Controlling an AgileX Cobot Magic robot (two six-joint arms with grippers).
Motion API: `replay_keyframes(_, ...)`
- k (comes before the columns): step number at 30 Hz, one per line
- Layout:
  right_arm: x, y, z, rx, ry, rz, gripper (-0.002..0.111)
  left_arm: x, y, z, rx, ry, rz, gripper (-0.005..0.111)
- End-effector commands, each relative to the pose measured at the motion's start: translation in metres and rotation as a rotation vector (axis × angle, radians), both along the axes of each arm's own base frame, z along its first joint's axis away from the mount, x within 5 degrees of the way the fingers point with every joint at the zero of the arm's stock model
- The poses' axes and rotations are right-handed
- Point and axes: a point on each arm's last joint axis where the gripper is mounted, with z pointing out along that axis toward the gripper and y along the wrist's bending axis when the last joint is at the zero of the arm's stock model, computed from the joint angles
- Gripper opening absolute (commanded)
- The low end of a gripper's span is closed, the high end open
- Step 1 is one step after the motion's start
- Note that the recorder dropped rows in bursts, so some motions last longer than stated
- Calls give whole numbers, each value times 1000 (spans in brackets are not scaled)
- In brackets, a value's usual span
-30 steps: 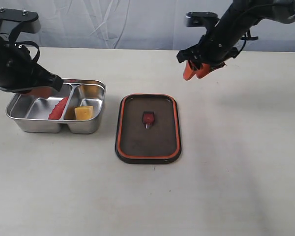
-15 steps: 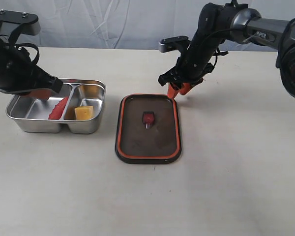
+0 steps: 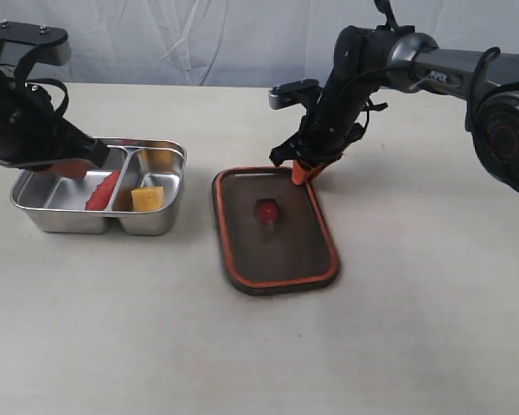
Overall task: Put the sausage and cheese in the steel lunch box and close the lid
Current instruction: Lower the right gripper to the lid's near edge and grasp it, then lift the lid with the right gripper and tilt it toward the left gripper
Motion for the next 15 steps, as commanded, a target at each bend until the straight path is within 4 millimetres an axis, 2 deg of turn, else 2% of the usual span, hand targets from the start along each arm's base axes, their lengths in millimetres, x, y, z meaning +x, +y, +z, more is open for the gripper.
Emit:
replay_keyframes(1, 4, 1, 1, 1, -38, 5, -1, -2, 0, 2, -1, 0, -1, 0)
replay_keyframes(8, 2, -7, 4, -72, -17, 6, -1, -3, 0, 1, -15, 15, 8, 0)
replay_keyframes(15, 10, -25, 33, -60, -51, -79, -1, -1, -1, 4, -104, 21, 62, 3)
